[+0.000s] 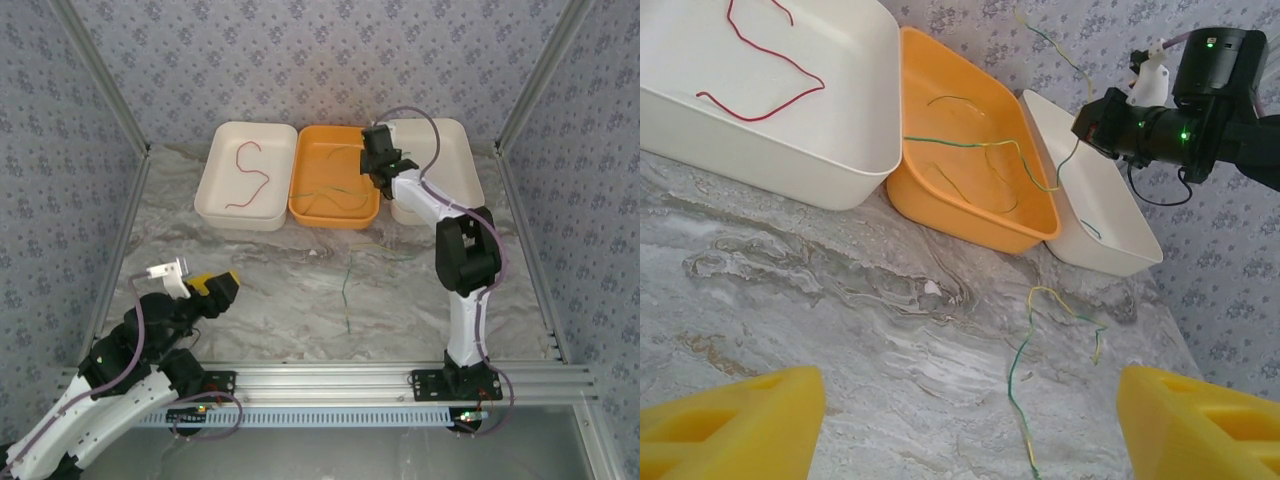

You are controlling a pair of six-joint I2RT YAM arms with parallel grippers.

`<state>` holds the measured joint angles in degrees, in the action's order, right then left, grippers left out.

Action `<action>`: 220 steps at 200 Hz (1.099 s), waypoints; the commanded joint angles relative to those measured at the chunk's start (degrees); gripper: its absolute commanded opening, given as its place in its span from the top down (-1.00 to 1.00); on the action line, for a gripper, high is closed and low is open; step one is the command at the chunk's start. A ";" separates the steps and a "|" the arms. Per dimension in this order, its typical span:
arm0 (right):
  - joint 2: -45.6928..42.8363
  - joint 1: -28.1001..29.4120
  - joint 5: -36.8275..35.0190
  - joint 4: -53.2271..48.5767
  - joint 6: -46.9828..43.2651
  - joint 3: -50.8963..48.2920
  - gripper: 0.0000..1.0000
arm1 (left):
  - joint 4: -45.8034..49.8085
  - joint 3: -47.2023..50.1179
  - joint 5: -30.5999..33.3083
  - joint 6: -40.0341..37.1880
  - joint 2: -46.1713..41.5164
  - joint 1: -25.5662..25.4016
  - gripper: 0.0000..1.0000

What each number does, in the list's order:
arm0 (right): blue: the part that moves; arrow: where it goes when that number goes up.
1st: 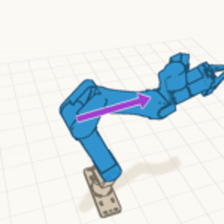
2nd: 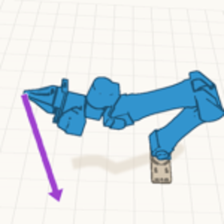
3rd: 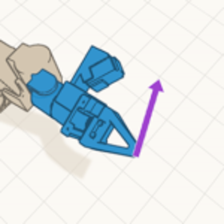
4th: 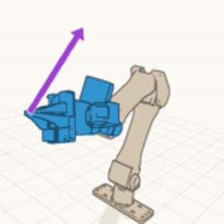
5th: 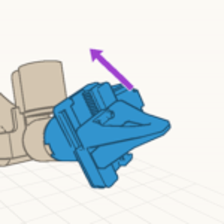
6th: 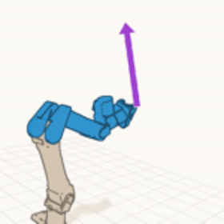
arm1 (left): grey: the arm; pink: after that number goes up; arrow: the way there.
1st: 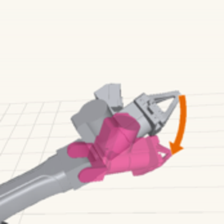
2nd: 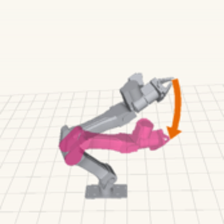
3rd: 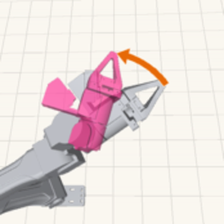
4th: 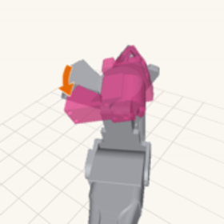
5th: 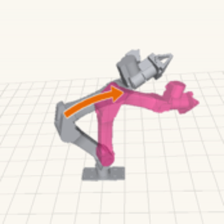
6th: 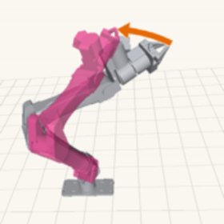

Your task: Untangle the cables

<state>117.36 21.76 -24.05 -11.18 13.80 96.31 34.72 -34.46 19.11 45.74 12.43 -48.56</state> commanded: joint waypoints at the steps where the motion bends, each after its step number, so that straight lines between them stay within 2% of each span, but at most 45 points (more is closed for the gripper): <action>1: 0.82 -0.39 -4.64 -3.21 -2.58 1.45 1.00 | -1.52 -0.64 0.12 -0.82 1.31 -0.32 -0.53; 42: -2.75 -2.25 -3.01 -1.12 -3.65 -1.28 1.00 | -2.58 -0.74 -0.33 -1.53 2.53 -0.31 -0.53; 57: -2.11 -1.67 0.53 -1.78 -5.33 0.07 1.00 | -3.37 -0.47 -0.43 -1.53 3.04 -0.31 -0.52; 78: 1.53 0.52 3.95 -4.63 -8.17 4.28 1.00 | -4.40 -0.17 -0.82 -1.44 4.08 -0.31 -0.52; 102: 8.16 1.65 7.29 -12.77 -8.15 12.89 1.00 | -4.62 -0.33 -1.17 -1.38 4.38 -0.31 -0.52; 174: 19.99 0.62 10.84 -27.87 -6.92 28.52 1.00 | -4.91 -1.05 -1.18 -2.16 4.65 -0.30 -0.51; 220: 24.42 -0.61 9.90 -34.18 -3.93 34.76 1.00 | -6.33 -0.86 -1.57 -2.14 5.33 -0.31 -0.51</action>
<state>139.44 21.56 -14.63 -39.27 8.12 126.37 30.70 -34.44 18.46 44.82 16.73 -48.56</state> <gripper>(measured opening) 0.058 0.755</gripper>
